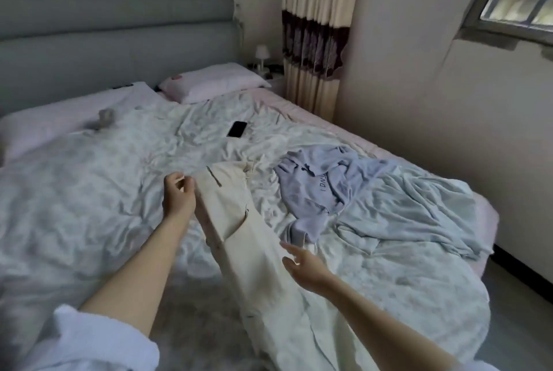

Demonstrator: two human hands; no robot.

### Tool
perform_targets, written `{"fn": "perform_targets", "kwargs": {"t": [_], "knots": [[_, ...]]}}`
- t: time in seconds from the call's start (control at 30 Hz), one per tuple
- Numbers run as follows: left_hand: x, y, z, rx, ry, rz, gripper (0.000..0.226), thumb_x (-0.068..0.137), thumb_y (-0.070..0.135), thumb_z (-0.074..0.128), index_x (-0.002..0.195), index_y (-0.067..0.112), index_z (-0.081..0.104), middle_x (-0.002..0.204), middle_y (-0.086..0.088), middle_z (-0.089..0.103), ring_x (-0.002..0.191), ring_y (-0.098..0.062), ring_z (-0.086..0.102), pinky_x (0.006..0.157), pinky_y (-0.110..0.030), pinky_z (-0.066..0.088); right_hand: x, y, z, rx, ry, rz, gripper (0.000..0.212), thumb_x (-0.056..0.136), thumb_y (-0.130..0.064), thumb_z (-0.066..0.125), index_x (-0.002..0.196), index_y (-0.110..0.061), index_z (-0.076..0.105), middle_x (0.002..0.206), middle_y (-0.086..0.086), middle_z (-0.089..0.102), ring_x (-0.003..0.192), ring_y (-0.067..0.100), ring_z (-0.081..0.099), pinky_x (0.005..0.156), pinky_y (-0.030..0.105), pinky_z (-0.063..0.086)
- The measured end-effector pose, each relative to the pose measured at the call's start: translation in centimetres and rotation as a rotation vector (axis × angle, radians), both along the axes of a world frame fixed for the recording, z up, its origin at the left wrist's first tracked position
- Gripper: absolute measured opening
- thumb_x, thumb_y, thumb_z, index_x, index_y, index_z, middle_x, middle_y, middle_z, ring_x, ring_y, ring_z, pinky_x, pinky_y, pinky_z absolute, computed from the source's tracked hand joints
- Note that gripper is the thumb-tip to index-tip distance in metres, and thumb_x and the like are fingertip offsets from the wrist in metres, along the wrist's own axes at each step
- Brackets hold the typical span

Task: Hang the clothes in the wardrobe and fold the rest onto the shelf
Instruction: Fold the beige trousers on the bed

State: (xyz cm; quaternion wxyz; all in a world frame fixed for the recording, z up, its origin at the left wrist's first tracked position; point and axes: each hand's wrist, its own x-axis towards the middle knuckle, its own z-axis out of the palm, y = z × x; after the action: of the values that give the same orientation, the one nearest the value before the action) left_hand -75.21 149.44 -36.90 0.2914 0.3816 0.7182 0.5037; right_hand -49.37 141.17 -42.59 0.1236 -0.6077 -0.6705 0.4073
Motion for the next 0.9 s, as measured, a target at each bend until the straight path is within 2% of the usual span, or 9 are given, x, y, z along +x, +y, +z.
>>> {"fn": "perform_targets", "kwargs": {"t": [0.07, 0.17, 0.23, 0.3, 0.37, 0.57, 0.67, 0.77, 0.9], "knots": [[0.0, -0.8, -3.2, -0.1, 0.025, -0.067, 0.05, 0.095, 0.025, 0.05, 0.138, 0.008, 0.029, 0.141, -0.013, 0.039, 0.128, -0.029, 0.04, 0.106, -0.04, 0.034, -0.3, -0.5, -3.2, -0.037, -0.018, 0.024, 0.048, 0.096, -0.021, 0.043, 0.144, -0.021, 0.036, 0.145, -0.001, 0.042, 0.133, 0.015, 0.04, 0.099, 0.015, 0.028], [0.0, -4.2, -9.3, -0.241, 0.185, -0.143, 0.054, 0.092, 0.023, 0.054, 0.138, 0.007, 0.031, 0.139, -0.015, 0.039, 0.13, -0.031, 0.036, 0.109, -0.042, 0.029, -1.8, -1.9, -8.1, -0.081, -0.062, 0.076, 0.05, 0.095, -0.02, 0.045, 0.144, -0.019, 0.035, 0.15, 0.002, 0.036, 0.137, 0.014, 0.033, 0.109, 0.019, 0.024], [0.4, -6.5, -12.7, -0.343, 0.17, -0.191, 0.061, 0.093, 0.022, 0.054, 0.144, 0.004, 0.025, 0.149, -0.016, 0.028, 0.138, -0.028, 0.026, 0.112, -0.039, 0.024, -2.6, -2.9, -11.1, -0.099, -0.116, 0.105, 0.05, 0.095, -0.021, 0.045, 0.144, -0.021, 0.036, 0.149, 0.002, 0.036, 0.135, 0.017, 0.036, 0.108, 0.021, 0.026], [1.3, -8.3, -14.6, -0.413, 0.12, -0.252, 0.065, 0.095, 0.021, 0.052, 0.147, 0.003, 0.017, 0.154, -0.016, 0.016, 0.143, -0.027, 0.017, 0.115, -0.037, 0.017, -2.2, -3.6, -12.5, -0.062, -0.194, 0.136, 0.05, 0.094, -0.022, 0.045, 0.143, -0.021, 0.037, 0.147, 0.002, 0.04, 0.132, 0.019, 0.04, 0.107, 0.023, 0.028], [2.3, -9.8, -16.1, -0.454, 0.144, -0.293, 0.065, 0.095, 0.02, 0.051, 0.148, 0.003, 0.017, 0.154, -0.018, 0.013, 0.144, -0.027, 0.013, 0.116, -0.033, 0.014, -1.6, -4.2, -13.6, -0.032, -0.243, 0.164, 0.049, 0.094, -0.021, 0.043, 0.143, -0.019, 0.038, 0.147, 0.001, 0.04, 0.132, 0.018, 0.038, 0.108, 0.024, 0.028], [6.3, -14.7, -19.8, -0.55, 0.352, -0.508, 0.065, 0.095, 0.028, 0.05, 0.15, 0.017, 0.016, 0.157, -0.014, -0.01, 0.144, -0.032, 0.006, 0.117, -0.035, 0.013, 2.1, -9.2, -16.1, -0.071, -0.338, 0.186, 0.053, 0.097, -0.025, 0.036, 0.147, -0.029, 0.023, 0.155, -0.005, 0.016, 0.142, 0.018, 0.016, 0.111, 0.037, 0.027], [9.0, -17.8, -21.6, -0.547, 0.532, -0.597, 0.067, 0.094, 0.034, 0.049, 0.15, 0.027, 0.012, 0.156, -0.01, -0.019, 0.141, -0.04, -0.016, 0.117, -0.042, 0.005, 4.5, -12.6, -17.2, -0.138, -0.395, 0.147, 0.054, 0.096, -0.027, 0.035, 0.147, -0.036, 0.019, 0.156, -0.006, 0.011, 0.143, 0.019, 0.011, 0.112, 0.042, 0.024], [11.6, -21.1, -23.5, -0.563, 0.766, -0.688, 0.071, 0.092, 0.045, 0.046, 0.15, 0.033, 0.006, 0.155, -0.006, -0.025, 0.134, -0.045, -0.031, 0.115, -0.049, 0.002, 7.1, -16.9, -18.8, -0.148, -0.471, 0.081, 0.06, 0.093, -0.032, 0.036, 0.146, -0.043, 0.011, 0.156, -0.006, 0.01, 0.143, 0.02, 0.01, 0.113, 0.042, 0.019], [14.7, -25.0, -25.5, -0.544, 1.031, -0.875, 0.066, 0.093, 0.053, 0.033, 0.149, 0.036, 0.003, 0.157, -0.005, -0.016, 0.139, -0.036, -0.028, 0.107, -0.06, -0.015, 10.0, -22.4, -20.8, -0.082, -0.592, 0.119, 0.057, 0.097, -0.037, 0.034, 0.148, -0.039, 0.008, 0.157, -0.004, 0.004, 0.145, 0.019, 0.004, 0.112, 0.04, 0.015]]}}
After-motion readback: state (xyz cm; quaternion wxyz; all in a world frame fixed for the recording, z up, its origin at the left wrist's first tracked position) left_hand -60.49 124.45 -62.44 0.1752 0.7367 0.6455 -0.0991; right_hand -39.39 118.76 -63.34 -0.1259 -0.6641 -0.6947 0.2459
